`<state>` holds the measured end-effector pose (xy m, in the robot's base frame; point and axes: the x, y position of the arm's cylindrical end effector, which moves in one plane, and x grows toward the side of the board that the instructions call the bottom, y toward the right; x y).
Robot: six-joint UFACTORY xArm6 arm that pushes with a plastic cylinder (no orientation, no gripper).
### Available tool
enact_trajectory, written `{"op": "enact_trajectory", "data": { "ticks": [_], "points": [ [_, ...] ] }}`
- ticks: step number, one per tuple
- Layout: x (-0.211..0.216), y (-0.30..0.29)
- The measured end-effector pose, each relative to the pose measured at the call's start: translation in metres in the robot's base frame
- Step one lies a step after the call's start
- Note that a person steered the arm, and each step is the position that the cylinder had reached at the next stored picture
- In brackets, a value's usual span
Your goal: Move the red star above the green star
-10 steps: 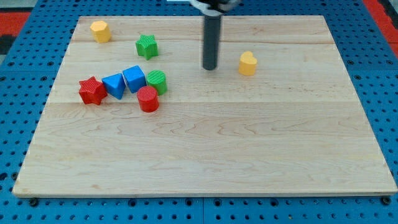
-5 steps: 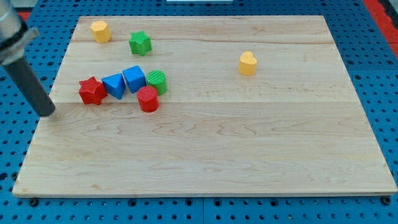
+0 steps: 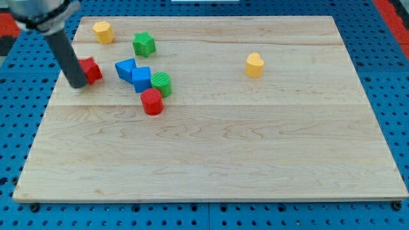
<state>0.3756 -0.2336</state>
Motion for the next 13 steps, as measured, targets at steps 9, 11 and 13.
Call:
{"op": "enact_trajectory", "data": {
  "ticks": [9, 11, 13],
  "points": [
    [-0.181, 0.083],
    [-0.078, 0.086],
    [0.004, 0.194]
  ]
}}
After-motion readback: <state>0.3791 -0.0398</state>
